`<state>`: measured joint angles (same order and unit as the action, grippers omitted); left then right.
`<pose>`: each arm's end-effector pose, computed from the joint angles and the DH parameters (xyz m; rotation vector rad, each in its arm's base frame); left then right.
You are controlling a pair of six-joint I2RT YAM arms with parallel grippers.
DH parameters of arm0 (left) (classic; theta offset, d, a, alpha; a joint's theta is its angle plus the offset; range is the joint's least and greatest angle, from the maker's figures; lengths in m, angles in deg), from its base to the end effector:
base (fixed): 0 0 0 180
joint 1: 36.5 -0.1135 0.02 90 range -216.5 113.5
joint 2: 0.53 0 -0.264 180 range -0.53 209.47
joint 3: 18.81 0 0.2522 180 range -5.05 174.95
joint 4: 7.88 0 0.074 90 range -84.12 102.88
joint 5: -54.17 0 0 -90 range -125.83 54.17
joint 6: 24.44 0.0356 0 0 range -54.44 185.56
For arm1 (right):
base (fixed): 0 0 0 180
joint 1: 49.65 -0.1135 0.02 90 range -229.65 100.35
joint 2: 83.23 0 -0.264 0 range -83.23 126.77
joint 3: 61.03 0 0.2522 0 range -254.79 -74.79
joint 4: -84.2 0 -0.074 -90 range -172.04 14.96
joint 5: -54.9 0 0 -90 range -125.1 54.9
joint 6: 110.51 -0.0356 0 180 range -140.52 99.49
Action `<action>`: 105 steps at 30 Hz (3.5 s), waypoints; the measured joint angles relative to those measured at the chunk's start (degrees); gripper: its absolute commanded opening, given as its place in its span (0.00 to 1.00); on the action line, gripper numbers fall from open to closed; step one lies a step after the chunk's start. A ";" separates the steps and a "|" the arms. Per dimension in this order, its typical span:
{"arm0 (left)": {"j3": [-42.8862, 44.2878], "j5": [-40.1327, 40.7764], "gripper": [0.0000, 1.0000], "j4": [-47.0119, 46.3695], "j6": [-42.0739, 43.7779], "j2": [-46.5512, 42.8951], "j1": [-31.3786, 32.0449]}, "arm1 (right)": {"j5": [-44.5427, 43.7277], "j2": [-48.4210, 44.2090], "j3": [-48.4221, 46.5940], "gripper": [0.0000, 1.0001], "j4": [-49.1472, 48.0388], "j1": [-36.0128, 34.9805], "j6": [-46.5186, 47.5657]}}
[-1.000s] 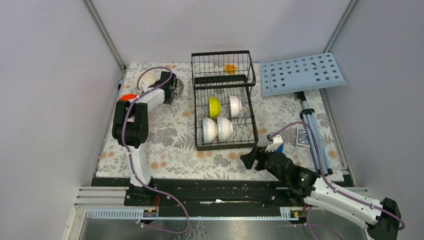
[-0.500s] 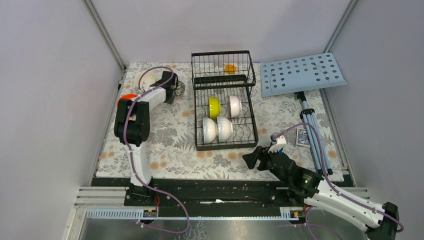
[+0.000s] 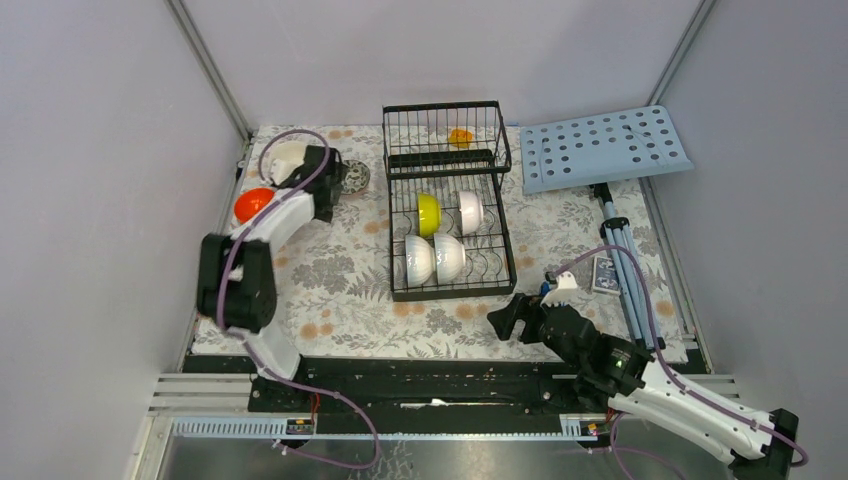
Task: Unload the bowls from the dish rack
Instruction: Place the bowl at the center of the board, then pick up the bowl from the dish rack.
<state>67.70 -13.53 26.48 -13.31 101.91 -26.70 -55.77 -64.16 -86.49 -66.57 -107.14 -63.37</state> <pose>0.3843 -0.0527 0.2198 -1.4842 1.8589 -0.2643 0.0751 0.0945 0.1862 -0.0146 2.0291 0.7919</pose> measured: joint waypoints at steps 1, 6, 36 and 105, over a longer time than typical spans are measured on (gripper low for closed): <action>-1.95 -0.68 0.99 -0.59 0.79 -3.34 0.00 | -0.02 -0.09 -0.50 1.00 0.57 0.00 -0.35; -15.10 -5.90 0.99 -5.88 6.49 -24.59 0.26 | -0.61 -0.37 -3.87 1.00 2.97 0.00 0.02; -45.16 -26.23 0.99 -7.32 35.26 -68.00 5.77 | -1.33 56.83 -43.82 1.00 0.31 0.37 17.68; -45.40 -28.15 0.99 -7.78 35.28 -67.41 5.77 | 8.37 70.93 -46.21 0.43 -5.29 9.55 20.28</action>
<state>22.31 -41.68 18.70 21.97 34.50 -20.93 -47.40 6.76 -132.70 -71.86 -97.59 -43.08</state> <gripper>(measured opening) 0.987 0.808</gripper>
